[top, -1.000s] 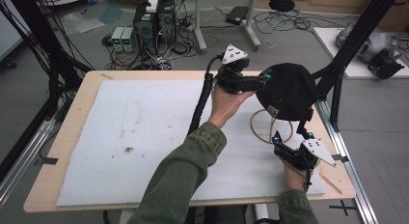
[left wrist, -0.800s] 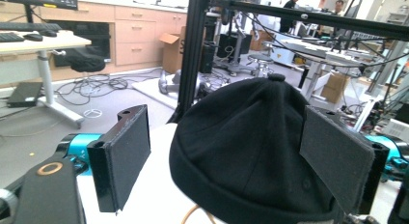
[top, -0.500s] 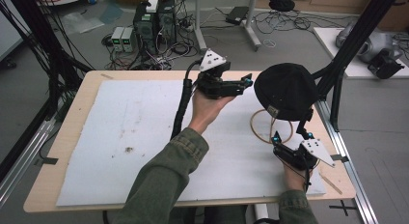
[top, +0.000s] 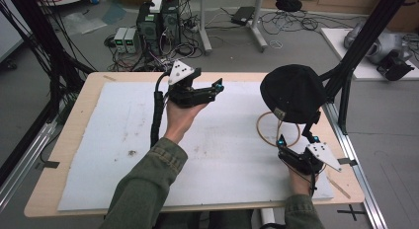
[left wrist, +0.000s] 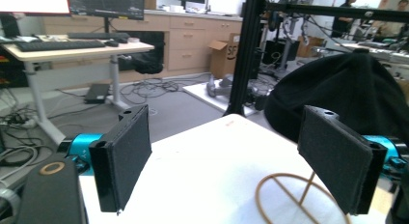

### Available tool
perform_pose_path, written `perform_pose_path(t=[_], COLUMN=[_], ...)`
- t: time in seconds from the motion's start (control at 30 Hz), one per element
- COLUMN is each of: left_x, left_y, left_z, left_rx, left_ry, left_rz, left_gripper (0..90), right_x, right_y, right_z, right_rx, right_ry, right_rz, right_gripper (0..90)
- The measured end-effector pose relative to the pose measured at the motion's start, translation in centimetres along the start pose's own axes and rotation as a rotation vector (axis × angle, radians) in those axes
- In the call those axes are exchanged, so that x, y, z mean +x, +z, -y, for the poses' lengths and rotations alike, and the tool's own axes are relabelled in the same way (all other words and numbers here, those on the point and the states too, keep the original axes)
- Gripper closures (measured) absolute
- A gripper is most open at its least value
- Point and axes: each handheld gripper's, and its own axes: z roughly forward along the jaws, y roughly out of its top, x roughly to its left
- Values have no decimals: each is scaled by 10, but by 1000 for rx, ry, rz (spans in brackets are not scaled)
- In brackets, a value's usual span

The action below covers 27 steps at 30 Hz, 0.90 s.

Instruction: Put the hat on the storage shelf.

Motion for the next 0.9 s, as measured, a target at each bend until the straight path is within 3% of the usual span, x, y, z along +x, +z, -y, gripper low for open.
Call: perform_pose_path(t=[0.37,0.5,0.67,0.83,0.9], left_x=[21,29,39,45,49], left_y=[-29,-43,-58,-78,-89], left_z=[14,20,21,24,27], left_rx=[2,12,14,27,29], left_ry=[41,86,80,108,122], left_rz=[-77,-108,-139,-131,-152], left_gripper=[196,192,192,191,191], right_x=[-3,-4,-3,-3,-4], right_y=[0,-1,0,0,0], right_z=[1,1,1,1,1], right_rx=[-4,1,3,0,0], right_ry=[9,17,16,10,23], right_rz=[12,18,16,13,22], right_gripper=[54,53,54,54,54])
